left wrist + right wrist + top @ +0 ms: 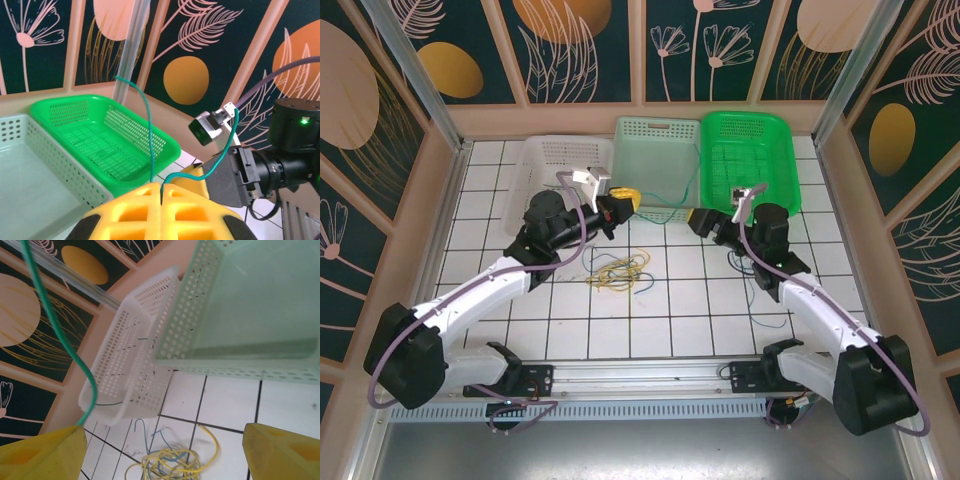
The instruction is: Untangle the cables
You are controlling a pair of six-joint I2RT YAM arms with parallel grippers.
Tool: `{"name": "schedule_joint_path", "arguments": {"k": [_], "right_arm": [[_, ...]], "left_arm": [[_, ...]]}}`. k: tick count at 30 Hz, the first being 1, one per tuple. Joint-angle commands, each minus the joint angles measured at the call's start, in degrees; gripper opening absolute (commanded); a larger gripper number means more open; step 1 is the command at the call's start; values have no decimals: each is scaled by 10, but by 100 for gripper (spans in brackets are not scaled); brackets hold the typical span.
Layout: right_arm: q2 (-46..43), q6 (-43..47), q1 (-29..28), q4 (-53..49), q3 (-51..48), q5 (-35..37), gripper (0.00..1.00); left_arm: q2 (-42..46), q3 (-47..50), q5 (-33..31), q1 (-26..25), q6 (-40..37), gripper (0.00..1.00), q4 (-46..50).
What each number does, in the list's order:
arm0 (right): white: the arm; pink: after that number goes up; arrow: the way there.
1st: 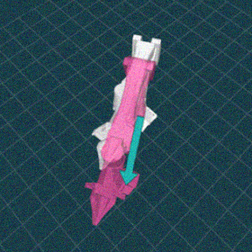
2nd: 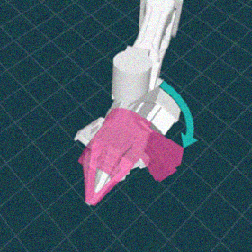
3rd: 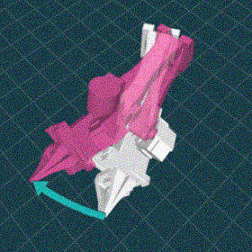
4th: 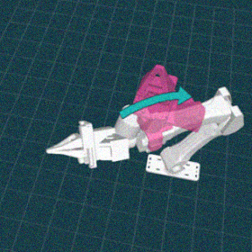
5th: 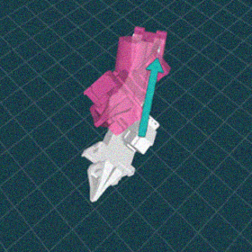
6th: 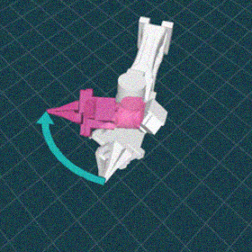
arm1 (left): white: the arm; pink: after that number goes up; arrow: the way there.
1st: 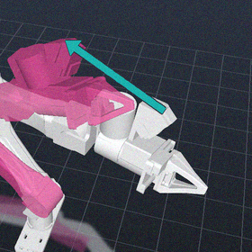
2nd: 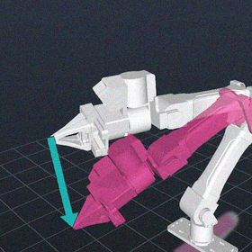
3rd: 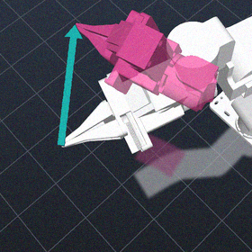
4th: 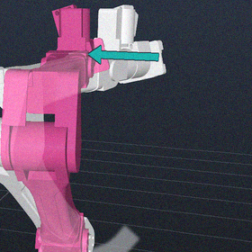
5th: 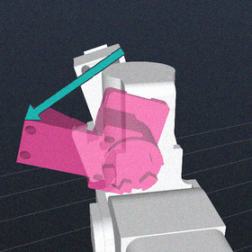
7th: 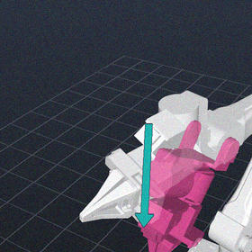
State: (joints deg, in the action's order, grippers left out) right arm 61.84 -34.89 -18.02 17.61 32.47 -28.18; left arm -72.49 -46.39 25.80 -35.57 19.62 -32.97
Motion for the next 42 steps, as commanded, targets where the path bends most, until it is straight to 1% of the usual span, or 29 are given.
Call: {"name": "schedule_joint_path", "arguments": {"k": [1,6,9,10,12,13,15,17,18,19,20,21,22,23,24,25,26,27,29,31,35,41,42], "right_arm": [[15,-2,-7,68,22,-6,82],[41,0,-10,82,46,-6,82],[67,1,-13,79,66,3,81],[76,2,-13,81,72,8,80],[94,0,-13,91,80,13,74],[102,-3,-13,100,84,9,68],[114,-8,-15,108,92,3,50],[118,0,-19,99,104,9,18],[117,8,-22,91,107,17,6],[115,18,-23,79,112,26,0],[112,30,-24,65,117,33,0],[109,42,-25,48,123,36,0],[106,59,-24,19,132,44,0],[102,80,-25,-14,143,59,0],[98,100,-26,-45,153,77,0],[93,125,-27,-81,163,103,0],[91,148,-27,-120,175,131,0],[92,165,-27,-154,187,159,0],[102,200,-27,-223,217,201,0],[117,230,-28,-273,239,206,0],[145,282,-35,-349,283,231,0],[176,326,-46,-426,325,260,0],[182,331,-47,-435,330,259,0]], "left_arm": [[-12,3,40,-1,12,0,-45],[-18,3,55,0,13,0,-48],[-24,7,72,-1,20,0,-66],[-26,9,81,0,24,0,-76],[-29,13,92,-1,30,0,-91],[-32,15,96,0,32,0,-96],[-37,20,103,-1,35,0,-102],[-39,26,107,0,37,0,-108],[-41,28,107,-1,37,0,-109],[-41,31,107,0,37,0,-109],[-41,35,102,0,36,4,-107],[-40,37,95,-1,34,15,-102],[-37,38,81,-1,28,36,-86],[-32,37,67,-1,16,52,-62],[-25,36,55,0,3,58,-40],[-15,36,38,0,-14,71,-17],[-3,37,19,0,-30,94,4],[8,36,0,0,-46,99,22],[29,32,-33,0,-91,99,64],[40,22,-53,0,-127,99,97],[34,-16,-59,0,-188,99,178],[-13,-77,-66,-4,-273,99,288],[-25,-89,-69,-9,-290,98,306]]}}
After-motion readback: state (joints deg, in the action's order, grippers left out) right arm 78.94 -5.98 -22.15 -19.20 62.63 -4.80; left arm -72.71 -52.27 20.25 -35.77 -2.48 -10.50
